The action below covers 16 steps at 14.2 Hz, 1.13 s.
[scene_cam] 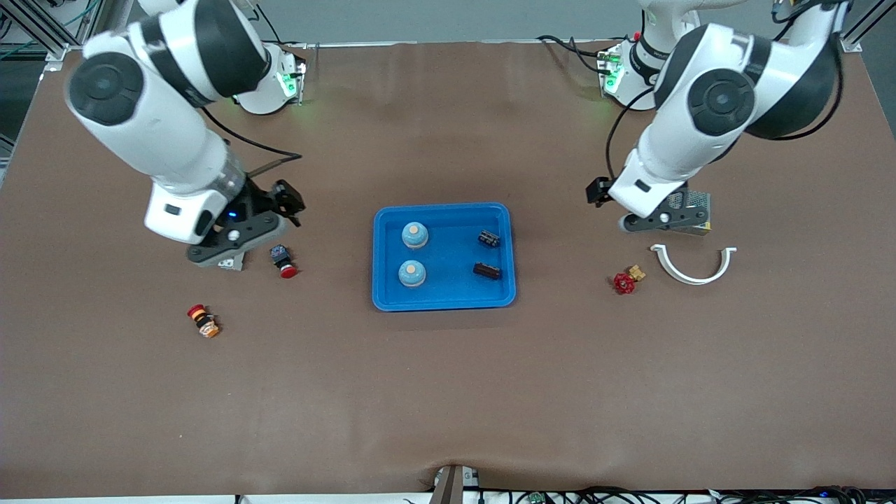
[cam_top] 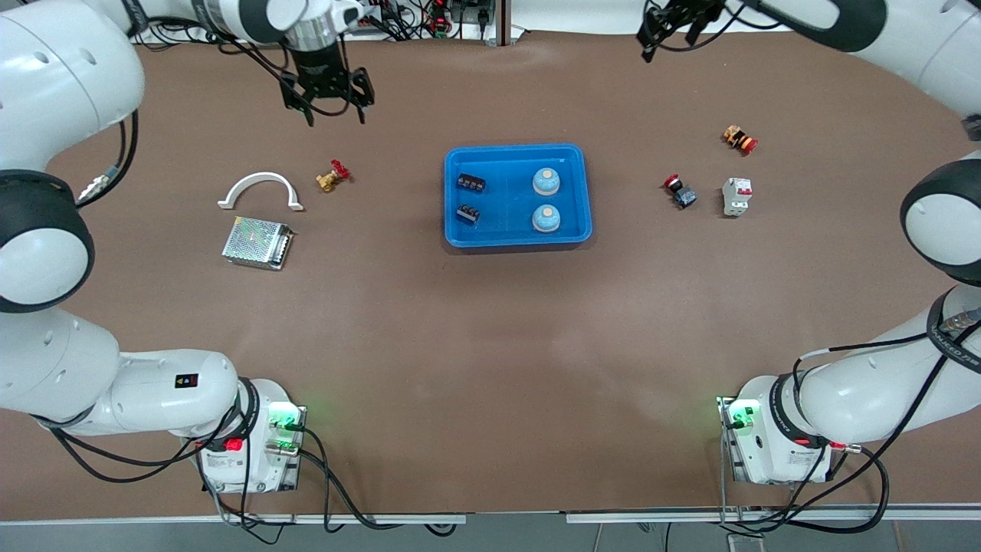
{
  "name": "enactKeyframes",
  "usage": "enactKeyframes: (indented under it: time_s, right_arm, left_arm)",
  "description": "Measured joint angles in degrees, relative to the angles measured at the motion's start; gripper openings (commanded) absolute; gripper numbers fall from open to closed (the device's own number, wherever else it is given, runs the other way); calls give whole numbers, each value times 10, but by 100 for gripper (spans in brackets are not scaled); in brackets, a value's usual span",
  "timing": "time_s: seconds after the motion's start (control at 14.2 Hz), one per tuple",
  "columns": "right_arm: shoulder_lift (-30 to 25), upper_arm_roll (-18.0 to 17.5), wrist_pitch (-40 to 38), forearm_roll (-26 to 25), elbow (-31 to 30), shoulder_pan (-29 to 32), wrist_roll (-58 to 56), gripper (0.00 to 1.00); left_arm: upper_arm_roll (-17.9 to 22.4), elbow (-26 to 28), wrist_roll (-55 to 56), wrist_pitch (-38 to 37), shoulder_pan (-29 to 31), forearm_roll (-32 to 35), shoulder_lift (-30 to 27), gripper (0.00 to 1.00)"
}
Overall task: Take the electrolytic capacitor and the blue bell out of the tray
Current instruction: 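Lower the left gripper onto a capacitor while the right gripper reaches a bell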
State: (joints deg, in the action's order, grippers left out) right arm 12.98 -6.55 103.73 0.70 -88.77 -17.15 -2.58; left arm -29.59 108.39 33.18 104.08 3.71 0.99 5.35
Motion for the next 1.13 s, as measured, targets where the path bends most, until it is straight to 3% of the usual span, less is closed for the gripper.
enactKeyframes:
  time_s: [0.21,0.57,0.78,1.06,1.13]
  right_arm:
    - [32,0,41,1,0,-29,96,100]
    - [65,0,81,1,-7,-77,251,100]
    - [76,0,153,1,-52,-101,328,100]
    - [91,0,213,1,-114,-116,344,100]
    - [96,0,215,1,-120,-119,345,100]
  left_arm:
    - [-28,24,80,53,-9,0,27,100]
    - [-32,51,249,138,-71,2,88,100]
    - [-32,51,393,196,-110,29,141,100]
    - [-32,49,549,268,-141,93,207,100]
    - [-32,44,579,281,-144,99,222,96]
